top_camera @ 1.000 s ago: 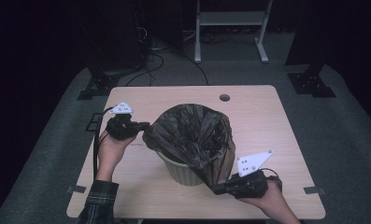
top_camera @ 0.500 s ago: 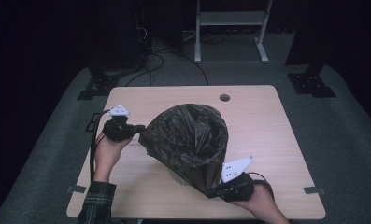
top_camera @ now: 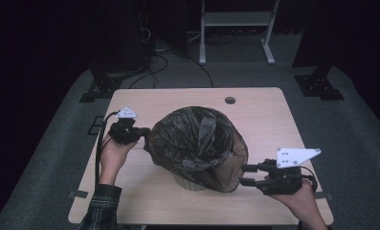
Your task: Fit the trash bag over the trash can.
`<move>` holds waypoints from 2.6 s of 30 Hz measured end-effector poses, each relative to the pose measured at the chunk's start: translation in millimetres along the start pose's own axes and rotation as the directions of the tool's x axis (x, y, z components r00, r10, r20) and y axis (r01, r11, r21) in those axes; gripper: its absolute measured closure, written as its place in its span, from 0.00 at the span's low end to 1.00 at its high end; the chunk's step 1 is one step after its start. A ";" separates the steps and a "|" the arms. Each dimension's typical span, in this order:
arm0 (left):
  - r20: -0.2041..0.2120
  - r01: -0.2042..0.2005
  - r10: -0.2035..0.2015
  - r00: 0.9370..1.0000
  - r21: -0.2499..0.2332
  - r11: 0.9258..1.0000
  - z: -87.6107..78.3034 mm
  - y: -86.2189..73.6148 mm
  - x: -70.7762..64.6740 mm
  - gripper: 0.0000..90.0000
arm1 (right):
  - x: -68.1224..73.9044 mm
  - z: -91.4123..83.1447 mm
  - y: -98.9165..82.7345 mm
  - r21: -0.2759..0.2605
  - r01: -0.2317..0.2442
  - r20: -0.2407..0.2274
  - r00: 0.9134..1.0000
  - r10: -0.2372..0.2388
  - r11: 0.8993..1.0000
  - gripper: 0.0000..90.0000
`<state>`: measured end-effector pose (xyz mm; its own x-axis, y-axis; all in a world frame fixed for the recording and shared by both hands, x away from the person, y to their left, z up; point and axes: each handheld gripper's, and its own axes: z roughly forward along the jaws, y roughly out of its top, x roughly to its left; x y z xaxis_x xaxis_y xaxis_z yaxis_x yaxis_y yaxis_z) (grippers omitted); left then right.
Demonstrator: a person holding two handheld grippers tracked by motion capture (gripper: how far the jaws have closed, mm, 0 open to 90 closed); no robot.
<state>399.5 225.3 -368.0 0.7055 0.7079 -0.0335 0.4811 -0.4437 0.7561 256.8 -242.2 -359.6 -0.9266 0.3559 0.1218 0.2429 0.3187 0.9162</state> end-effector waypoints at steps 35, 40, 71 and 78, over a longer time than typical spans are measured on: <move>0.028 0.028 -0.032 0.999 0.116 0.993 60.7 -16.3 3.3 1.00 | -54.5 34.6 -7.0 0.127 -0.071 0.292 0.956 0.031 0.989 1.00; 0.021 0.027 -0.029 0.999 0.090 0.996 57.8 -11.3 4.3 1.00 | -72.0 39.5 -12.4 0.211 -0.119 0.367 0.930 0.035 0.970 1.00; -0.009 0.009 -0.008 1.000 0.074 0.997 8.8 -40.0 3.6 0.22 | -72.1 20.1 -33.3 0.141 -0.148 0.289 0.952 0.102 0.979 0.24; 0.027 -0.064 0.062 0.998 0.077 0.995 -5.6 -64.3 -14.1 0.01 | -64.2 9.6 -19.0 0.101 -0.095 0.272 0.960 0.064 0.990 0.09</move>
<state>355.7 247.0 -412.5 0.7476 0.6641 -0.0042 0.4740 -0.5291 0.7038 314.4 -262.7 -388.5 -0.7960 0.6010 0.0717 0.3572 0.3707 0.8573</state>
